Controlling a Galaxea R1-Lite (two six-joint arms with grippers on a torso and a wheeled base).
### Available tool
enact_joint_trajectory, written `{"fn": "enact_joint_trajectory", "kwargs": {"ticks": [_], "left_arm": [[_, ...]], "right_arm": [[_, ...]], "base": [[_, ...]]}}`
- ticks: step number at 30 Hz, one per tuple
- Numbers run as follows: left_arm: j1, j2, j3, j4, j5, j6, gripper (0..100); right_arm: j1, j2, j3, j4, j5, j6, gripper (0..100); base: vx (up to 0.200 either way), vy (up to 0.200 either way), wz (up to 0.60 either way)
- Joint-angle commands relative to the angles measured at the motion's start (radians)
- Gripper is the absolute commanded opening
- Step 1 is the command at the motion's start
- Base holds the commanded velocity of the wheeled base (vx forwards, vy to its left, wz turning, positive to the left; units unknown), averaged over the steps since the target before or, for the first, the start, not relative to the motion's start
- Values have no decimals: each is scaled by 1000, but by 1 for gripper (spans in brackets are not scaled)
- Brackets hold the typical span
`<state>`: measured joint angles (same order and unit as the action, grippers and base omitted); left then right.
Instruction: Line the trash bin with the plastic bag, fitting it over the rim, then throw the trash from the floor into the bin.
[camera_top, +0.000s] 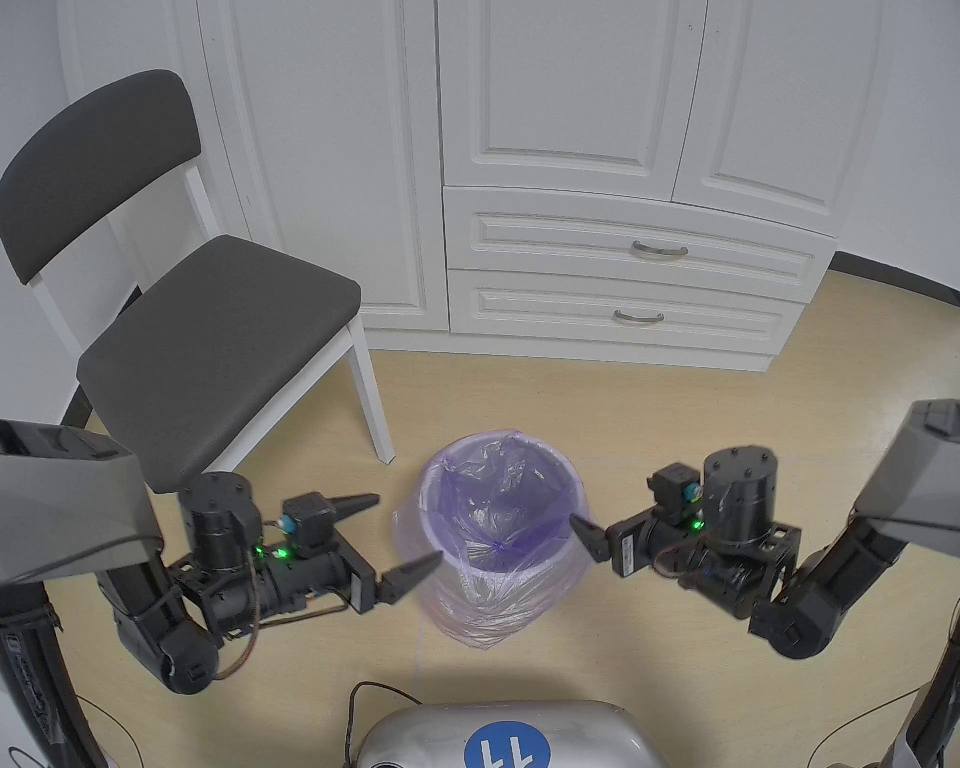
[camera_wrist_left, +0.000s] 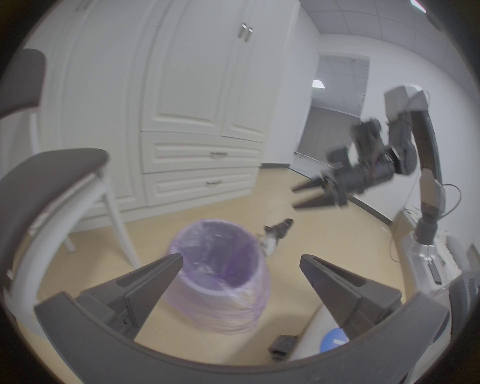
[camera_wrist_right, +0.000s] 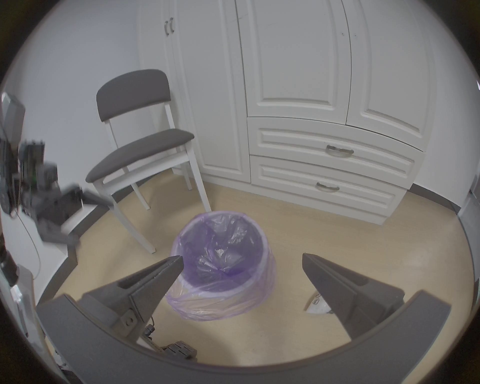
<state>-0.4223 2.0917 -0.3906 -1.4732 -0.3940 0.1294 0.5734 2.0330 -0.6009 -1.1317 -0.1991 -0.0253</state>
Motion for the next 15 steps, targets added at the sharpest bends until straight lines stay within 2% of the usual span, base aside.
{"fn": "enact_joint_trajectory", "kwargs": {"ticks": [1, 5, 10, 13, 14, 15], "left_arm": [[155, -108, 56, -50, -12, -4, 100], [217, -153, 41, -47, -14, 69, 100], [269, -151, 24, -47, -16, 84, 100], [292, -140, 13, -44, -17, 84, 100], [292, -139, 13, -44, -17, 84, 100], [293, -136, 10, -44, -17, 85, 100]], "right_arm": [[95, 185, 90, -74, -69, 10, 100], [109, 247, 99, -77, -71, 5, 100], [129, 346, 19, -129, -97, 21, 100], [143, 406, -93, -198, -183, 64, 100], [144, 409, -103, -200, -190, 68, 100], [146, 424, -151, -197, -230, 94, 100]], "base": [[0, 0, 0], [0, 0, 0], [0, 0, 0], [0, 0, 0], [0, 0, 0], [0, 0, 0]]}}
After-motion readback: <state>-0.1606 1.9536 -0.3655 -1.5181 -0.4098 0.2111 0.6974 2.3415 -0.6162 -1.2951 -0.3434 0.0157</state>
